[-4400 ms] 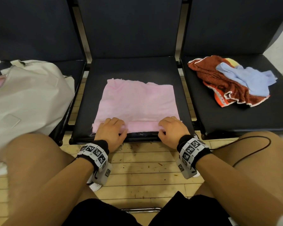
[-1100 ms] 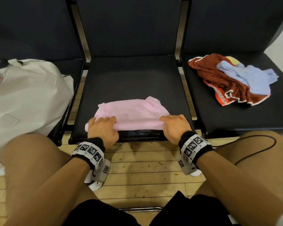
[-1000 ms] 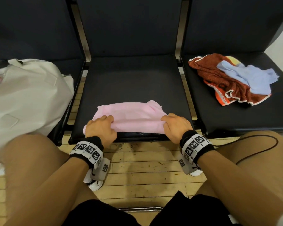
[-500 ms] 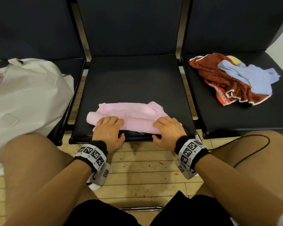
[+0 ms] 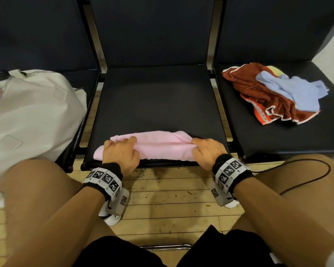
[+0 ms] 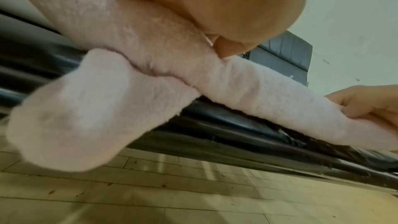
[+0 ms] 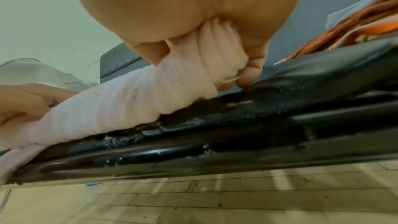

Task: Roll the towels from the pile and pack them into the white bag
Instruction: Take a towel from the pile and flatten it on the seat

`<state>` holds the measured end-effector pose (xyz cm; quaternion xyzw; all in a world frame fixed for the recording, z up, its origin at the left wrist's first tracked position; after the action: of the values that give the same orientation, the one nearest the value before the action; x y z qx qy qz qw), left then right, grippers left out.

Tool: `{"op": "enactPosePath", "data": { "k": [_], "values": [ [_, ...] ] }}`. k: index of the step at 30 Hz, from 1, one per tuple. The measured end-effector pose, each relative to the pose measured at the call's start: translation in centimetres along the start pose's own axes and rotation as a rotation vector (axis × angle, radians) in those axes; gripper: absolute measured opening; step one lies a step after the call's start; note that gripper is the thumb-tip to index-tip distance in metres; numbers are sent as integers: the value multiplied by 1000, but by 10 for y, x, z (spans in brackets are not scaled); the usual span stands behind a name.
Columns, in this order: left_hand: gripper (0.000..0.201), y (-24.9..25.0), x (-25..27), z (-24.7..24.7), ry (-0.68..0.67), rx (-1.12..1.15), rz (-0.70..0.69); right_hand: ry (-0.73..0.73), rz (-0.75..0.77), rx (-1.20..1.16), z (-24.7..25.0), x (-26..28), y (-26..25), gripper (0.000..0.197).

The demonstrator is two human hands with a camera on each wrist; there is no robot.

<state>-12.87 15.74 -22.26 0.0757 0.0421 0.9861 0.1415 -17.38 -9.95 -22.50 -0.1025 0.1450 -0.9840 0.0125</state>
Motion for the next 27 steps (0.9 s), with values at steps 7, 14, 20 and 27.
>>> {"op": "enactPosePath", "data": {
  "k": [7,14,20,27],
  "values": [
    [39,8,0,6,109,34,-60,182,-1,38,7,-6,1,29],
    [28,15,0,2,125,32,-122,174,183,140,-12,-2,-27,29],
    [54,4,0,-9,36,-62,-75,136,114,140,-17,-6,-16,39],
    [17,-3,0,17,2,-54,-43,61,17,35,14,-7,-7,11]
  ]
}}
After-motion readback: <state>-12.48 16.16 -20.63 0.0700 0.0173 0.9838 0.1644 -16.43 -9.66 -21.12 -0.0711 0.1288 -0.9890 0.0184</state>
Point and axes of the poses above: each hand's wrist, its own x-axis away from the middle knuckle, its own z-axis out of the back of the hand, y = z × x, the point moved 9 cm from there along -x, towards the middle knuckle, and after that the axes turned 1 degree about x, right-handed, at the moved point
